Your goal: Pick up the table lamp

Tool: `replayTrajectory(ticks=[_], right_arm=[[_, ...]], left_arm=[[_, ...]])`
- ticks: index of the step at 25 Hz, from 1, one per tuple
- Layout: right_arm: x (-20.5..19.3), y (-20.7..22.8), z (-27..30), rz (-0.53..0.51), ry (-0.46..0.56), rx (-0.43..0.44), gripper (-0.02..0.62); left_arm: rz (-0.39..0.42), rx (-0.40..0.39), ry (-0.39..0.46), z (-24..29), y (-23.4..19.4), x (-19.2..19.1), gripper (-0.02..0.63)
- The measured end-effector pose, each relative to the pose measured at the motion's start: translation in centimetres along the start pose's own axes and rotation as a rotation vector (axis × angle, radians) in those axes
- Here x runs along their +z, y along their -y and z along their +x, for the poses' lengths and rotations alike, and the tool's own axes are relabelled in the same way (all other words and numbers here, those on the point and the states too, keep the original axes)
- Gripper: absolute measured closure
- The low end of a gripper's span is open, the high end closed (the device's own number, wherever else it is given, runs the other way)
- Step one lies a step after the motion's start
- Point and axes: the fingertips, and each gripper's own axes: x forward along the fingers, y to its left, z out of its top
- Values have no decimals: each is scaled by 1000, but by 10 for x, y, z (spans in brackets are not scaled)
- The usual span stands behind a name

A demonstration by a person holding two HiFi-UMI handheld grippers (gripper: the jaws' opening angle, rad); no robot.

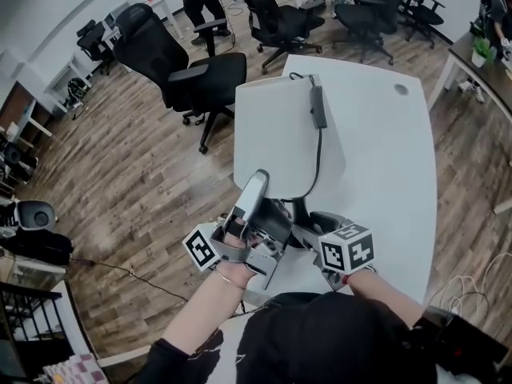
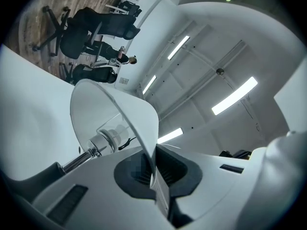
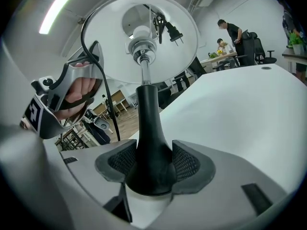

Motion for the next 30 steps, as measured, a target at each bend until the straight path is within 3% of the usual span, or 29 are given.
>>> replayTrajectory(ticks=[5,16,30], right_arm=[[-1,4,-4,-34,4,-3,358],[12,15,-60,-98,53,1,359],[4,41,-173,-180,119,21,360]], left_arm=[[-4,3,10,0,5,-7,597],[65,-58,-37,25,39,-69,595],[182,-100,-68,60,75,-175,595]])
